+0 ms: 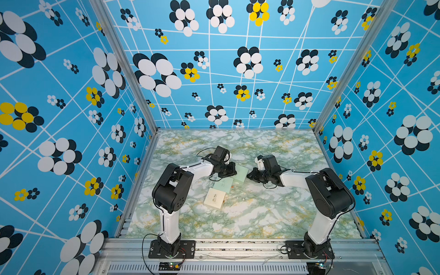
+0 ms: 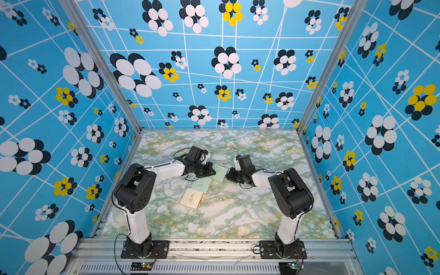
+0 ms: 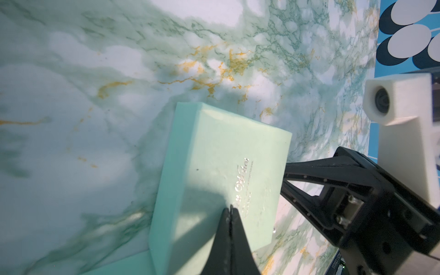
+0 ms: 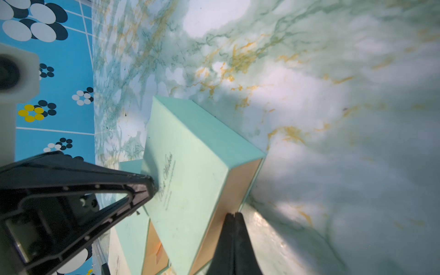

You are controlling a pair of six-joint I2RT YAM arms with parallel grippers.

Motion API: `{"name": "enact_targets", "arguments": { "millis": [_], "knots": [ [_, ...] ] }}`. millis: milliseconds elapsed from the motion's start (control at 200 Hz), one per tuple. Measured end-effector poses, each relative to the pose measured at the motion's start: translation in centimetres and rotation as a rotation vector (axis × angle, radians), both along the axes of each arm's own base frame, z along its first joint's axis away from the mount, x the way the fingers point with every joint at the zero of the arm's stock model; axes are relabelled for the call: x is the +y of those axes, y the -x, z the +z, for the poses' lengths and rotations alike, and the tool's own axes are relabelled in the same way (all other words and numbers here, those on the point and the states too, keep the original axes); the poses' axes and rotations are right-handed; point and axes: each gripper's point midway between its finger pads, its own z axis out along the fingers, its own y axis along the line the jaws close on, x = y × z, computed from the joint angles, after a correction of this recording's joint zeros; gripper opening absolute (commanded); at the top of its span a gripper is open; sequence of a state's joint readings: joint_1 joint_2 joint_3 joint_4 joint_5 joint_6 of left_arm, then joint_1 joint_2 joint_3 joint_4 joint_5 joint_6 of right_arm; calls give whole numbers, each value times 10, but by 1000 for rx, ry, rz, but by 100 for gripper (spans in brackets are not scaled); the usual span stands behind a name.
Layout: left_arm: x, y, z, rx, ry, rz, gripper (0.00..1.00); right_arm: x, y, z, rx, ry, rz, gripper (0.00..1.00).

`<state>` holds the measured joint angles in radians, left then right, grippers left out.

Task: Take out the earrings from the drawer-style jewelry box
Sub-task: Open the drawer in the jewelry box.

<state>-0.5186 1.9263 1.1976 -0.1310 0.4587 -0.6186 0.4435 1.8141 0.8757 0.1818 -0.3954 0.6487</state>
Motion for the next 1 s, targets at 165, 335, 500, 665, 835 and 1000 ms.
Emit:
{"name": "enact_targets", "arguments": {
  "millis": [165,335,500,665,835,1000],
  "knots": [
    [0,0,0,2,1,1,0,-5,2,2,-10,35,4,0],
    [0,0,0,2,1,1,0,-8,4,1,-8,53,6,0],
    [-7,5,3,1,-2,-21,0,-10,4,-1,-5,64,3,0],
    [-30,8,14,-16,35,-74,0,-10,4,-1,-5,65,1,0],
    [-37,10,-1,14,33,-92,0,-10,4,-1,-5,66,1,0],
    [-34,9,-1,14,9,-91,0,-10,5,-1,-3,67,1,0]
  ]
}}
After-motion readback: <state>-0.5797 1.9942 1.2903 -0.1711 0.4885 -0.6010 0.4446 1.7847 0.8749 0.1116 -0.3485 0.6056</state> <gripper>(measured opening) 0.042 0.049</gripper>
